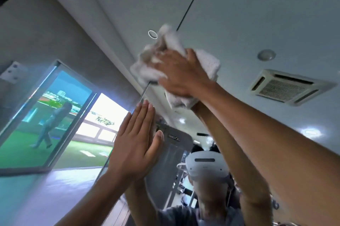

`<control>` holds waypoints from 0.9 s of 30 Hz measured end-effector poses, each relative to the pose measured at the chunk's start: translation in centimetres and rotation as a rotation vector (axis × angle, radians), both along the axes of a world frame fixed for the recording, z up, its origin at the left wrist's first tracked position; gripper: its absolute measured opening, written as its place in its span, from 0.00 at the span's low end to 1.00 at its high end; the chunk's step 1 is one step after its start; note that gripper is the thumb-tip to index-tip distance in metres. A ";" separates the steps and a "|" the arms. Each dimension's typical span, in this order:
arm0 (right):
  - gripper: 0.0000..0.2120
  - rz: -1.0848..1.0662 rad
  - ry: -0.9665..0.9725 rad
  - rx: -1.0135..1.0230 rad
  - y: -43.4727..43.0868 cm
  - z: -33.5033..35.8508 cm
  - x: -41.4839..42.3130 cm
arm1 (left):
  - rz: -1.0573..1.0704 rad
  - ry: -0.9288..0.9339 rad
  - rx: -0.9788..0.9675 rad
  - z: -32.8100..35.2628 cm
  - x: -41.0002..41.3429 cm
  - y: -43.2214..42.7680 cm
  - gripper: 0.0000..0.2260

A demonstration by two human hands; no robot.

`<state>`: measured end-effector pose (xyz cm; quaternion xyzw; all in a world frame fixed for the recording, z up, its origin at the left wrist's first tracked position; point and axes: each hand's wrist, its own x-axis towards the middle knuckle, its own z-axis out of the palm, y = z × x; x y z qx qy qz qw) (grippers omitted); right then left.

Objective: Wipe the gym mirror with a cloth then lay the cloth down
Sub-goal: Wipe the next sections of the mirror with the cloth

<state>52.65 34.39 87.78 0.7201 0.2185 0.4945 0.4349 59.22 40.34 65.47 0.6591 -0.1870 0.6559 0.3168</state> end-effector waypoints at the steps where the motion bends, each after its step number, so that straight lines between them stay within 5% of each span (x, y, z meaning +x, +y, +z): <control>1: 0.26 -0.021 0.095 -0.112 -1.1 -1.2 -0.4 | 0.003 0.009 0.005 -0.2 -0.1 0.1 0.30; 5: 0.31 -0.012 0.249 -0.233 -5.5 0.8 -3.7 | 0.031 0.040 0.009 -0.4 -0.3 0.1 0.30; 8: 0.32 -0.015 0.052 0.036 -6.9 6.0 -5.0 | 0.026 0.036 0.027 -0.5 -0.2 0.1 0.31; 12: 0.25 0.094 -0.319 0.373 -3.8 2.9 -1.2 | 0.020 0.019 0.018 -0.5 0.2 0.2 0.32; 14: 0.25 0.101 -0.305 0.297 -1.7 0.1 0.1 | 0.022 0.018 0.023 -0.6 0.3 0.2 0.32; 19: 0.29 -0.028 0.177 -0.187 -4.9 -1.4 -3.2 | 0.028 0.037 0.013 -0.4 -0.4 0.2 0.30; 21: 0.31 -0.004 0.230 -0.256 -8.7 0.0 -5.4 | 0.056 0.042 0.024 -0.4 -0.6 0.2 0.29; 23: 0.33 -0.037 0.109 -0.162 -12.7 3.8 -7.8 | 0.104 0.053 0.030 -0.4 -0.9 0.5 0.29; 27: 0.31 0.041 -0.327 0.442 -16.8 6.6 -10.2 | 0.149 0.202 0.025 0.7 -2.8 0.2 0.36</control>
